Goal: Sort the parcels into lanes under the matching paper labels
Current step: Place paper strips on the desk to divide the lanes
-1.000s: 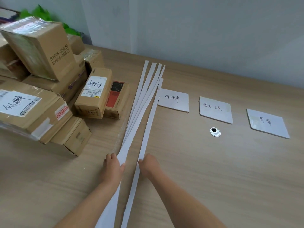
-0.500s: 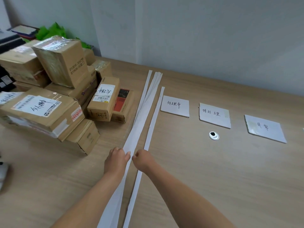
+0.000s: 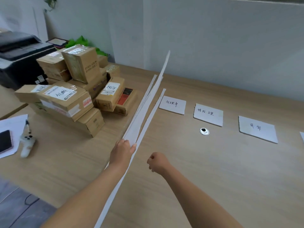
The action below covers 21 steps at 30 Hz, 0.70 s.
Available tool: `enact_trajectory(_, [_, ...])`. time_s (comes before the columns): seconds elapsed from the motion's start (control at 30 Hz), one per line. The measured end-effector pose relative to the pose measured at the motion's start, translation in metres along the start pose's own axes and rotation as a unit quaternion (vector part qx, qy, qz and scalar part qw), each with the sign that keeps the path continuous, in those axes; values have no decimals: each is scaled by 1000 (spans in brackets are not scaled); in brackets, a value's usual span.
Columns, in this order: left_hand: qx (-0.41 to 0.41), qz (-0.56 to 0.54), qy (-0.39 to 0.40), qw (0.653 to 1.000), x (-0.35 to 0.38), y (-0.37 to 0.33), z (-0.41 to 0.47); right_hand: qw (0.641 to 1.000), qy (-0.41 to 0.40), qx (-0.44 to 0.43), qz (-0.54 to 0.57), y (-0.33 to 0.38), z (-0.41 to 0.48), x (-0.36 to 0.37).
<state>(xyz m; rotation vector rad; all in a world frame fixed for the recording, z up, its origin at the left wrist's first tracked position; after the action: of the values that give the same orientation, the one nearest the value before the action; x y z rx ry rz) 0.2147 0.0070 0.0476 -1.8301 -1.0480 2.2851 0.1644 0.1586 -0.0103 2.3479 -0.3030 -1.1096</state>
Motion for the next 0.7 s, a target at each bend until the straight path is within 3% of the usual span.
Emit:
enact_trajectory(0.33, [-22, -27, 83, 996, 108, -87, -98, 997, -36, 53, 45, -138, -75, -44])
enact_trajectory(0.53, [-43, -21, 122, 991, 168, -98, -137, 994, -19, 97, 52, -220, -104, -50])
enact_trajectory(0.7, [-87, -28, 121, 989, 189, -102, -145, 993, -17, 100, 66, -248, -111, -52])
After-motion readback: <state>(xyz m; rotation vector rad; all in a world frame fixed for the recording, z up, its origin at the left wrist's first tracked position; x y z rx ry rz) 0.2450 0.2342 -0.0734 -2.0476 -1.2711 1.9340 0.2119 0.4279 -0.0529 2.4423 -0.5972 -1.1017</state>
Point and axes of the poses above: each hand's wrist, its own z-axis towards the middle knuckle, its own x-axis out of the palm, y = z × x, the point moved 5 cm from there along z, towards the middle knuckle, and after that the axes turned 9 degrees about -z, right-handed, at the moved point
